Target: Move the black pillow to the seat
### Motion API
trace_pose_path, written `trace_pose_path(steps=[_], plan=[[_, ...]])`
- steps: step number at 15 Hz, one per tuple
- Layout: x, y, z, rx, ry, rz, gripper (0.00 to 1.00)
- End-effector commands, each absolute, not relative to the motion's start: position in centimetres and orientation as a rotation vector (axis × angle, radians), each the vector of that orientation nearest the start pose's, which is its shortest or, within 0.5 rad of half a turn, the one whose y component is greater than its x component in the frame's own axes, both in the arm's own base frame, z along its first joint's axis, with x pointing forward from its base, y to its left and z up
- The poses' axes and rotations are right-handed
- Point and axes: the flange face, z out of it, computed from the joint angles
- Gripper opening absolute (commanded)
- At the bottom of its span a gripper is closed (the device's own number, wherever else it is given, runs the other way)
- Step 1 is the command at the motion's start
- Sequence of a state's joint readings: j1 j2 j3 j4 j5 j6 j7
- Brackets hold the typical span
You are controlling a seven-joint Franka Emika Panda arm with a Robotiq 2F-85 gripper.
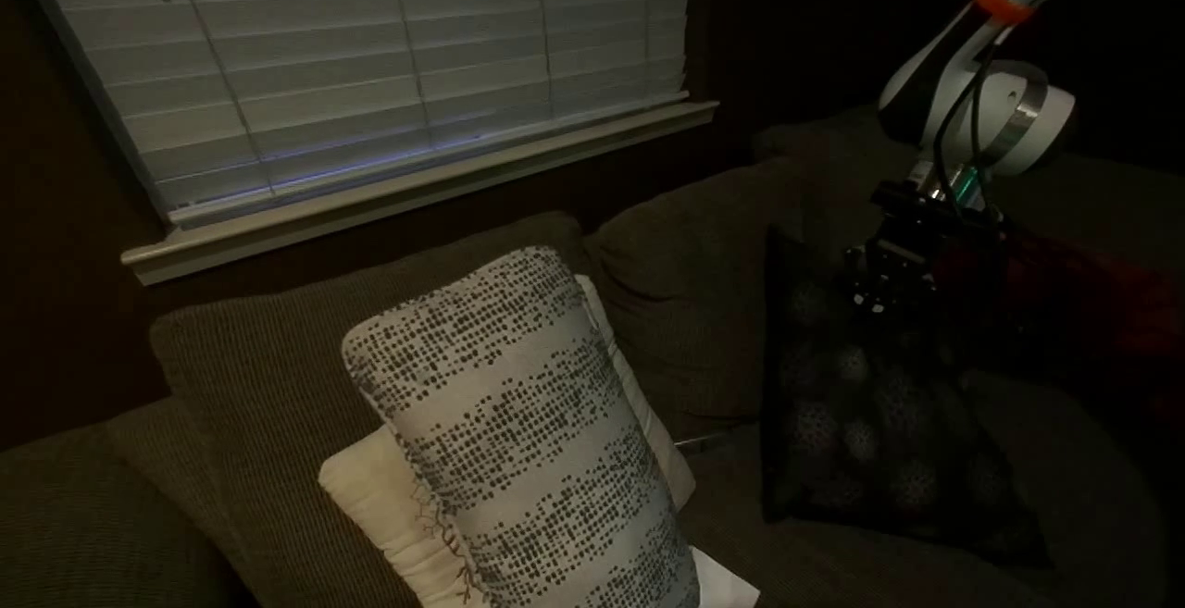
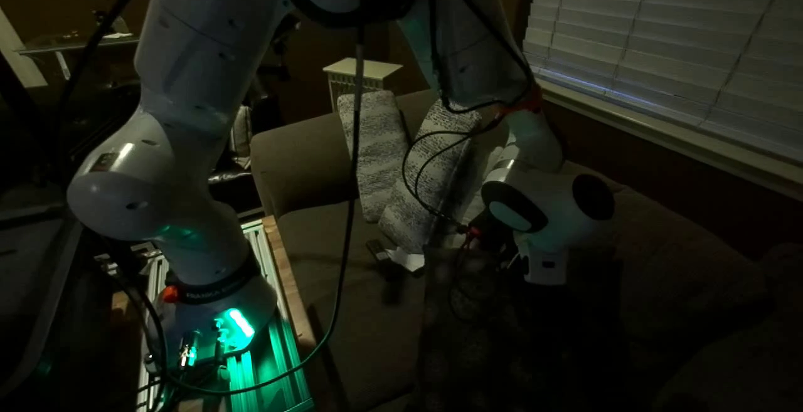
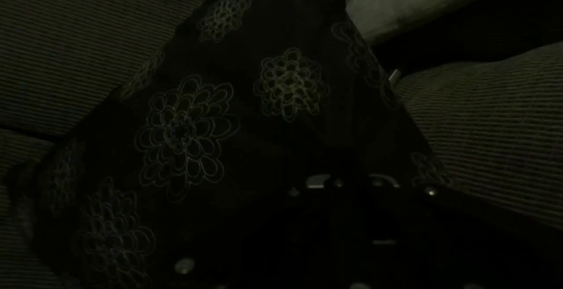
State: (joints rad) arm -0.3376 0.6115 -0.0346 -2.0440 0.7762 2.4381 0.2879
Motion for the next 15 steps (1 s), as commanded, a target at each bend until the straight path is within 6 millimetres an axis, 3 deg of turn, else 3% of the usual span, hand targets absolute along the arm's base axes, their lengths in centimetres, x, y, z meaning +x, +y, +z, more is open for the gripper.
trace_pose_path(steps=[1,11,13,15], plan=[[49.8,-19.5,16.6,-2.014,1.793,0.31,0.01],[45.4,-19.4,20.1,-1.737,2.176,0.39,0.01],[45.0,-19.3,20.5,-1.755,2.172,0.404,0.01],[45.0,-19.3,20.6,-1.908,2.126,0.405,0.01]])
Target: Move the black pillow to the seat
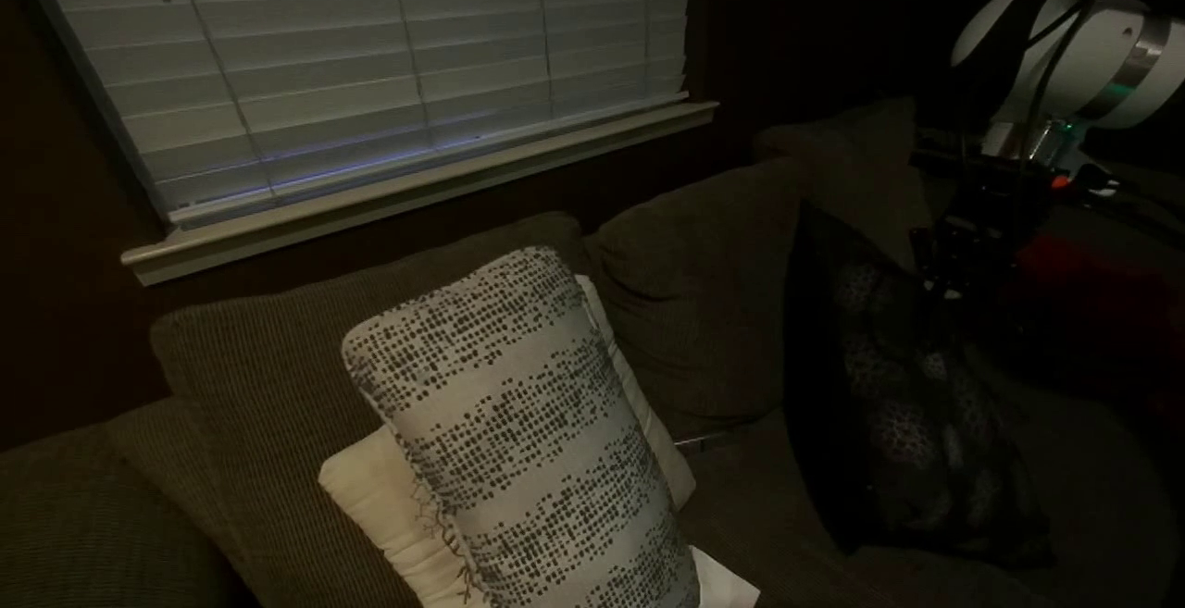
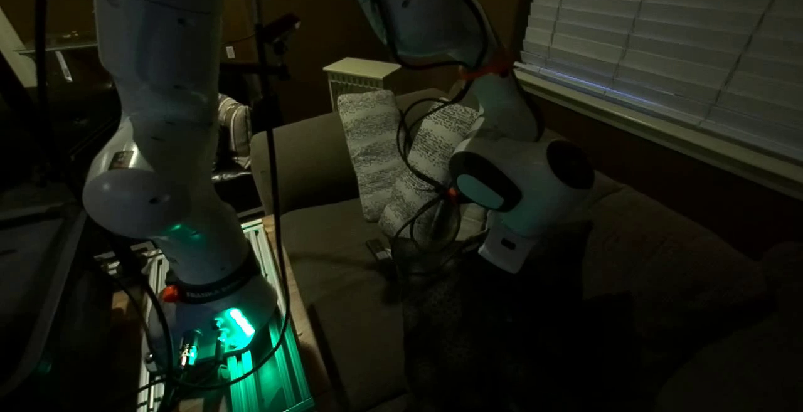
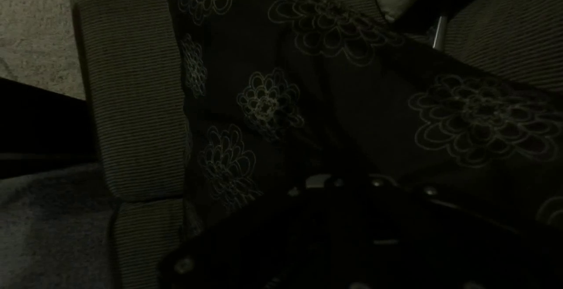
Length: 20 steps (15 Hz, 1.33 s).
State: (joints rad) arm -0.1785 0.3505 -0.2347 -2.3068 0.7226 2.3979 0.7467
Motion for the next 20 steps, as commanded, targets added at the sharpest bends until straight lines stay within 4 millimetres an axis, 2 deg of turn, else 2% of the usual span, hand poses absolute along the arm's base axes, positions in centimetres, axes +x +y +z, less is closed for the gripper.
trace_pose_path(steps=[1,8,12,13,15,19,20], plan=[[45.2,-19.3,20.6,-1.998,2.094,0.407,0.01],[47.3,-18.5,21.3,-2.565,1.824,0.534,0.01],[50.3,-16.7,22.2,-2.821,1.602,0.426,0.01],[51.2,-15.9,22.3,-2.861,1.538,0.38,0.01],[52.6,-13.9,22.2,-2.831,1.441,0.303,0.01],[53.7,-10.7,20.7,-2.818,1.242,0.334,0.01],[53.9,-10.4,20.1,-2.833,1.201,0.352,0.06]])
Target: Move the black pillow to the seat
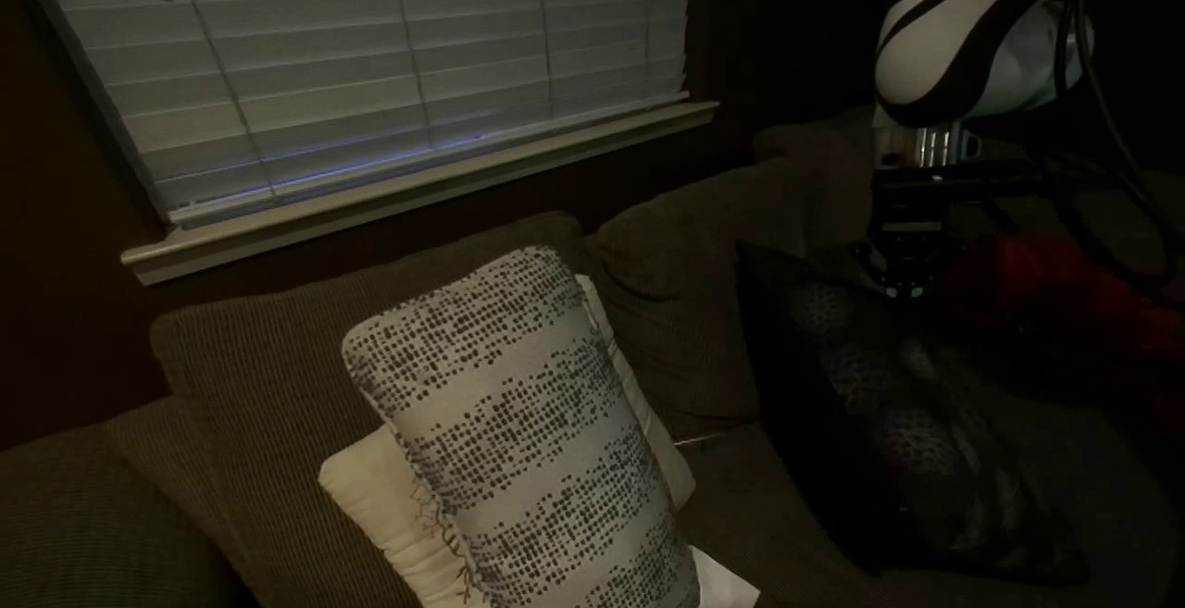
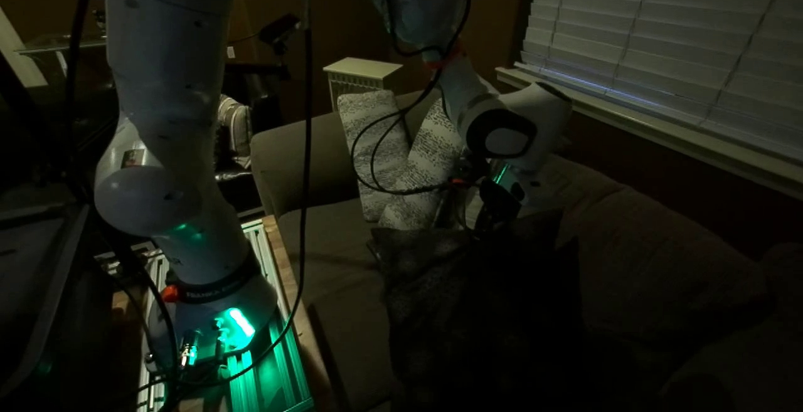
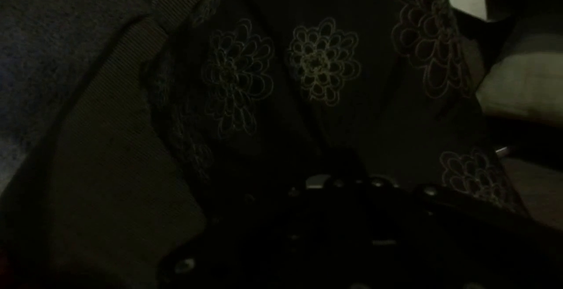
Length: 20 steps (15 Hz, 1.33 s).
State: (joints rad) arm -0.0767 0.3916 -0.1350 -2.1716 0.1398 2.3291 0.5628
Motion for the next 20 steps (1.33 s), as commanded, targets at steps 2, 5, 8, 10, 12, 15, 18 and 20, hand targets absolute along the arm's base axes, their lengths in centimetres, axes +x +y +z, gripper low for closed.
trace_pose_path(steps=[2,5,8,10,12,15,18,20], plan=[[54.3,-10.1,19.9,-2.871,1.144,0.352,0.31],[54.9,-11.2,21.1,-2.962,0.996,0.269,0.46],[54.7,-13.6,22.2,-2.968,0.897,0.193,0.66],[54.3,-15.1,22.1,-2.935,0.81,0.161,0.8],[53.8,-16.8,21.1,-2.897,0.747,0.13,0.95],[53.3,-18.8,19.4,-2.852,0.709,0.088,1.0],[52.8,-20.8,16.6,-2.79,0.823,0.122,1.0],[52.2,-21.9,14.7,-2.743,0.919,0.15,1.0]])
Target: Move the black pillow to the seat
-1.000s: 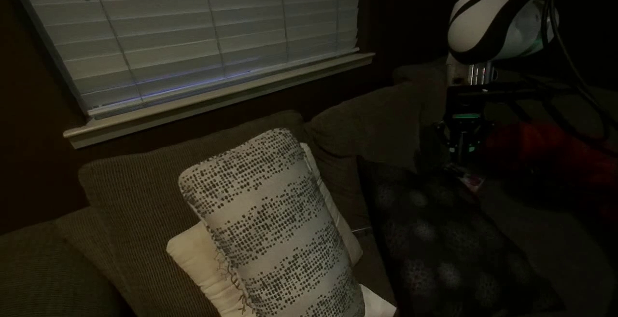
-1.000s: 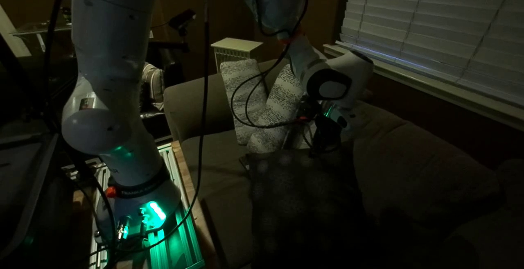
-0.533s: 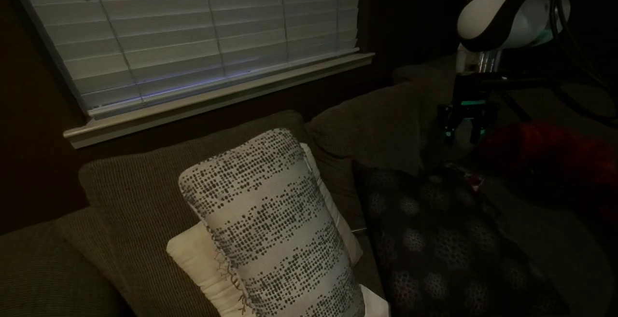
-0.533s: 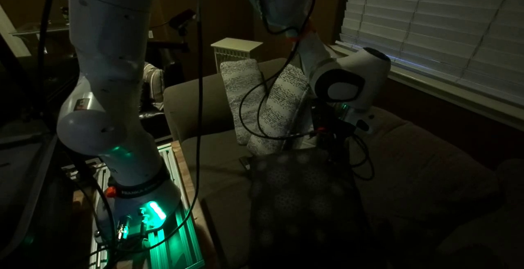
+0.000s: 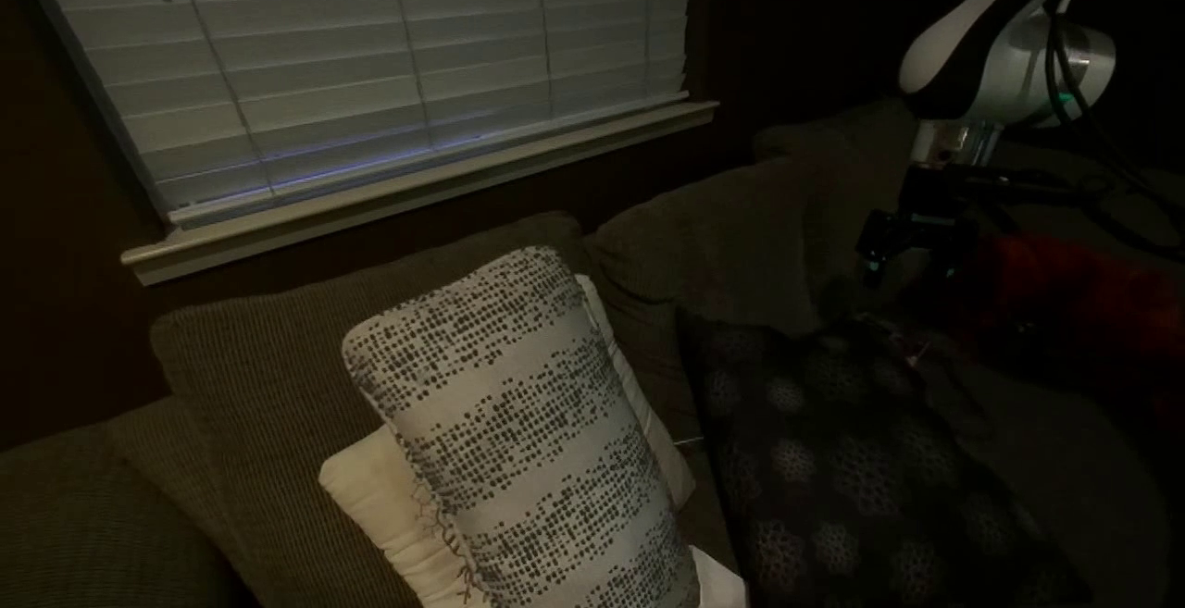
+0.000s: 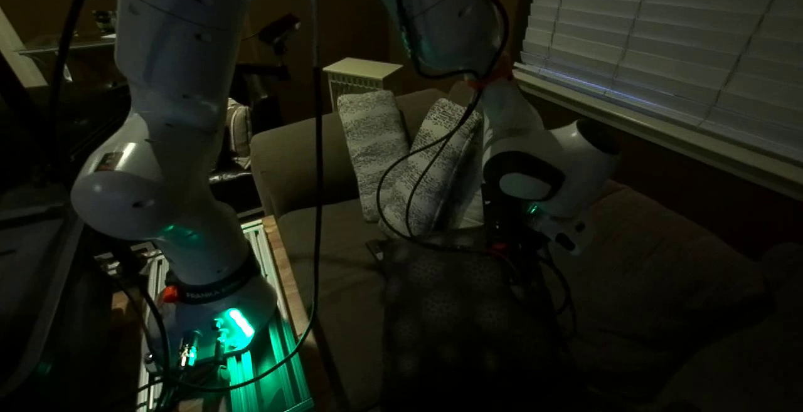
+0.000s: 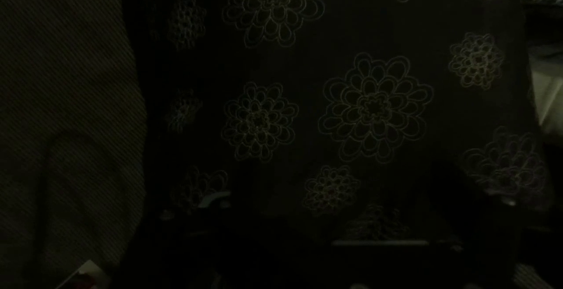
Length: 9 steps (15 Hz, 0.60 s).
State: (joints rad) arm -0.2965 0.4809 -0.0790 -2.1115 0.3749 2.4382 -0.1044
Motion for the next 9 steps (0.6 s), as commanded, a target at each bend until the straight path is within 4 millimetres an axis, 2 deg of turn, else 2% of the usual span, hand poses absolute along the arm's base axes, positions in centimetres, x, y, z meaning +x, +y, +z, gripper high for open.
trace_pose_path(steps=[1,5,9], plan=[[51.9,-22.4,13.8,-2.73,0.965,0.158,1.0],[52.0,-24.7,11.4,-2.72,1.082,0.127,1.0],[53.3,-26.2,9.9,-2.766,1.17,0.089,1.0]])
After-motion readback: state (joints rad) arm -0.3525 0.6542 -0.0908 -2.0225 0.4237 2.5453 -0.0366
